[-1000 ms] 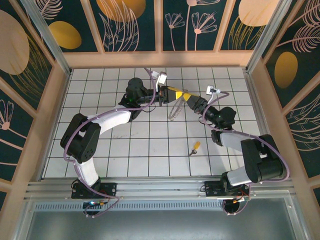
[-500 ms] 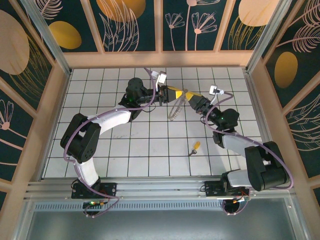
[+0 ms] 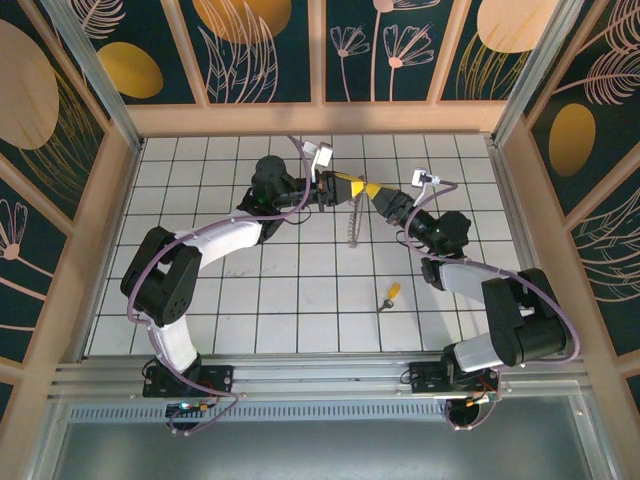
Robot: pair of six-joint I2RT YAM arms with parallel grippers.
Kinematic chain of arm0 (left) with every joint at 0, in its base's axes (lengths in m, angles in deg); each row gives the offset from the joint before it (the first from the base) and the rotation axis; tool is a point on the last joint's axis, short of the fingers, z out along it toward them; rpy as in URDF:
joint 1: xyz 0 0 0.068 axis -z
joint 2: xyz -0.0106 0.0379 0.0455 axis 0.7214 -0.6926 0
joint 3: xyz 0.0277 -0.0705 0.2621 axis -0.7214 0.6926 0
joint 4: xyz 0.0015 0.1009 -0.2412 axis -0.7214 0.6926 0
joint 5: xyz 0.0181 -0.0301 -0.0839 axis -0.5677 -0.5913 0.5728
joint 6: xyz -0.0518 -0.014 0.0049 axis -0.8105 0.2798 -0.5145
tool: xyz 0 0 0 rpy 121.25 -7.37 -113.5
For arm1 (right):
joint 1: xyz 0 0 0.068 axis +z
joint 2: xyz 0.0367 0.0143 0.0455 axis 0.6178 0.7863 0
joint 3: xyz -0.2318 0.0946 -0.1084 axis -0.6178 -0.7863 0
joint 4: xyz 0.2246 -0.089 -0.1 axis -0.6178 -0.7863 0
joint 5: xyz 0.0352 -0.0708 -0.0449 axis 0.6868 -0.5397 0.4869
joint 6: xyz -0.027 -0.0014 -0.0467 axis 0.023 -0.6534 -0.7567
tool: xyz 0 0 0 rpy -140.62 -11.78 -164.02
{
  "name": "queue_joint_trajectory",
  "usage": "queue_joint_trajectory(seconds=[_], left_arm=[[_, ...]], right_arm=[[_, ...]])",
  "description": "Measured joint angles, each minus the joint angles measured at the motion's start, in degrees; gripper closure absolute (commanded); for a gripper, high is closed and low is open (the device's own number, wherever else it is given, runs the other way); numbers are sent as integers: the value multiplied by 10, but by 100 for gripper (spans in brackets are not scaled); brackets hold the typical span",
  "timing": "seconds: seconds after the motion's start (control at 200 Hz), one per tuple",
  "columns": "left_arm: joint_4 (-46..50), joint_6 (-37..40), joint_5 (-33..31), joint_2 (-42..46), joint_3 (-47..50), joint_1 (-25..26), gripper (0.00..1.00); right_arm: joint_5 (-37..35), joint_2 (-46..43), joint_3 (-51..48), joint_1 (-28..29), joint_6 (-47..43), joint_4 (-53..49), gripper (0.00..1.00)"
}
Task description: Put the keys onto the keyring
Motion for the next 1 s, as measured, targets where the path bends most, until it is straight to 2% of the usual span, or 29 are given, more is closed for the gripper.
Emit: queue_joint_trajectory(seconds=[0.305, 0.38, 0.47, 0.601, 0.691, 0.756, 0.911, 1.001], left_arm=[[0, 0, 0, 0, 2, 0, 100], [0, 0, -1, 0, 2, 0, 100], [0, 0, -7, 0, 2, -2, 100], [-1, -7, -11, 0, 3, -4, 100], [-14, -19, -18, 1, 10, -4, 78], [-25, -31, -41, 9, 24, -2, 65], [-56, -51, -99, 40, 64, -1, 54], [-71, -63, -135, 63, 87, -1, 52]], right_arm=[[2, 17, 7, 3, 10, 25, 73], [2, 20, 12, 6, 12, 27, 81], [5, 23, 17, 9, 12, 32, 100], [6, 26, 18, 10, 12, 38, 100], [6, 28, 18, 9, 13, 42, 100], [6, 32, 18, 9, 15, 49, 100], [6, 51, 18, 3, 28, 64, 100], [6, 62, 18, 3, 32, 70, 100]])
